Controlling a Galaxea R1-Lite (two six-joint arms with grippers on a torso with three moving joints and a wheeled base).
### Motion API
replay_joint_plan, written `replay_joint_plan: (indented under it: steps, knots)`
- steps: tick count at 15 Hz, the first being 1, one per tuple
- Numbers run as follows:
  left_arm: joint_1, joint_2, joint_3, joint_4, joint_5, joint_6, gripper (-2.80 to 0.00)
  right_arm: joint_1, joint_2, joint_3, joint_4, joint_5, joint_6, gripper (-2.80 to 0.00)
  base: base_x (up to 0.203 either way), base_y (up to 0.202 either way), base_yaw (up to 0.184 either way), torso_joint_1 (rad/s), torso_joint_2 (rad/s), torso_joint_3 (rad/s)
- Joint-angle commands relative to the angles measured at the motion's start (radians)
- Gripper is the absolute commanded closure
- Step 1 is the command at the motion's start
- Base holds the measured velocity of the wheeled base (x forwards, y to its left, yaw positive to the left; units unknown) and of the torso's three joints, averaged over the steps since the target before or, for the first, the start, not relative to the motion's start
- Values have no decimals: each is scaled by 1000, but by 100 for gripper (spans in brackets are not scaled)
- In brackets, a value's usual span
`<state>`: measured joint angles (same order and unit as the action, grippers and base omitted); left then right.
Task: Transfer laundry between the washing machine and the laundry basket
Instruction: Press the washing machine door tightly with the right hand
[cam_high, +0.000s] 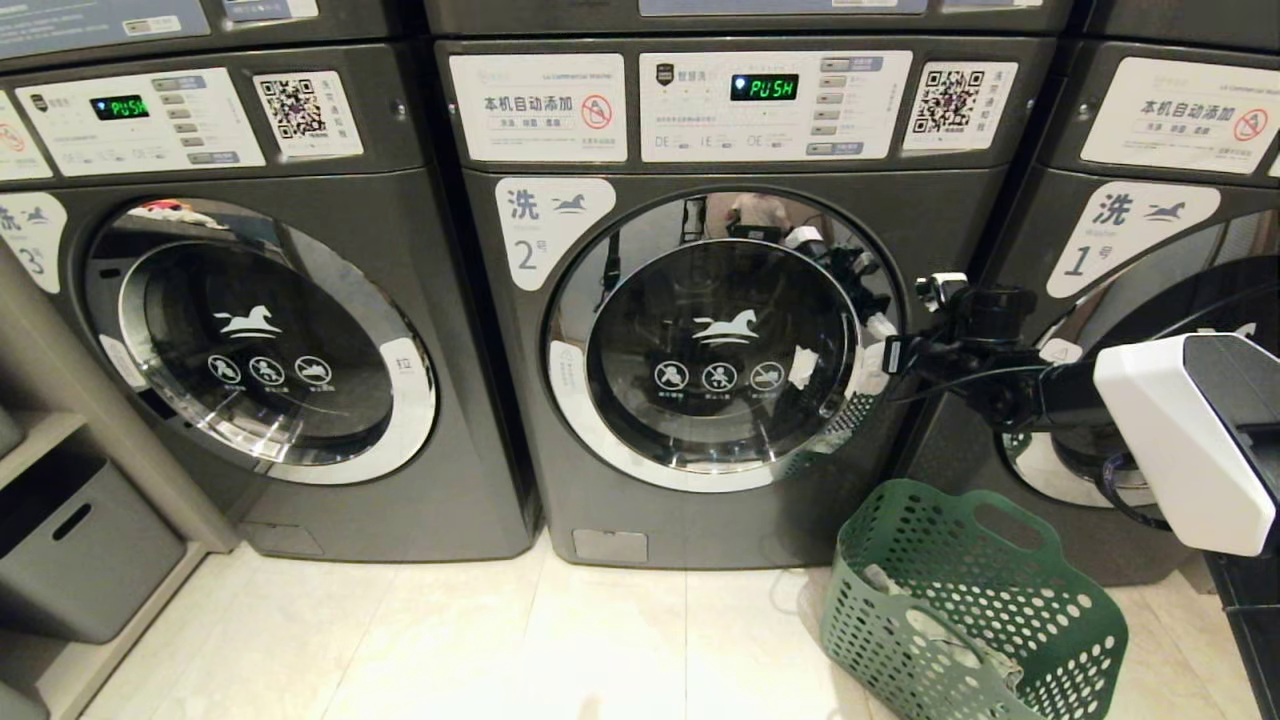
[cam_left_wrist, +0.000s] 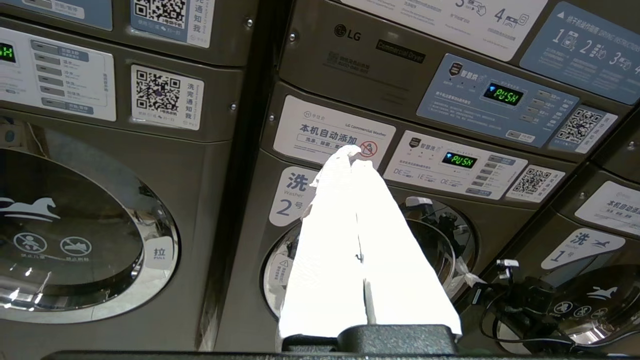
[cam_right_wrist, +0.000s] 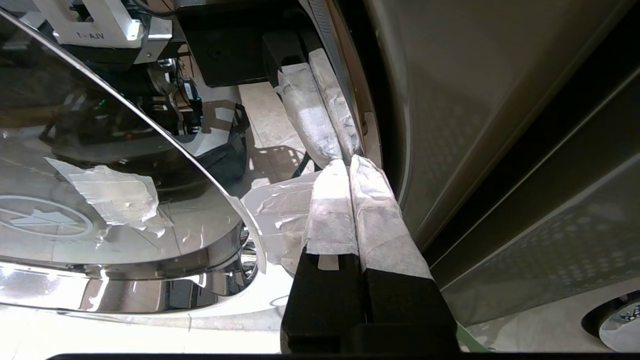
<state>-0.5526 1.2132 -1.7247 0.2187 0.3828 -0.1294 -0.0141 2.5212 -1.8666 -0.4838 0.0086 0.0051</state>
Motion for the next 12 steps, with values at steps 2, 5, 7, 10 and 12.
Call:
replay_joint_plan:
  steps: [2, 5, 7, 10, 12]
  knots:
    - [0, 6, 0, 2, 2, -1, 0, -3, 15, -10, 2, 4, -1, 0, 0, 0, 0, 0, 0, 0]
    - [0, -1, 4, 4, 10, -1, 0, -1, 36, -9, -13, 25, 7, 0, 0, 0, 0, 0, 0, 0]
    - [0, -1, 7, 5, 11, -1, 0, 0, 39, -5, -46, 66, 13, 0, 0, 0, 0, 0, 0, 0]
    - [0, 8, 6, 4, 24, -1, 0, 2, 33, -11, -54, 81, 29, 0, 0, 0, 0, 0, 0, 0]
    - [0, 3, 6, 4, 27, -1, 0, 5, 22, -11, -55, 92, 58, 0, 0, 0, 0, 0, 0, 0]
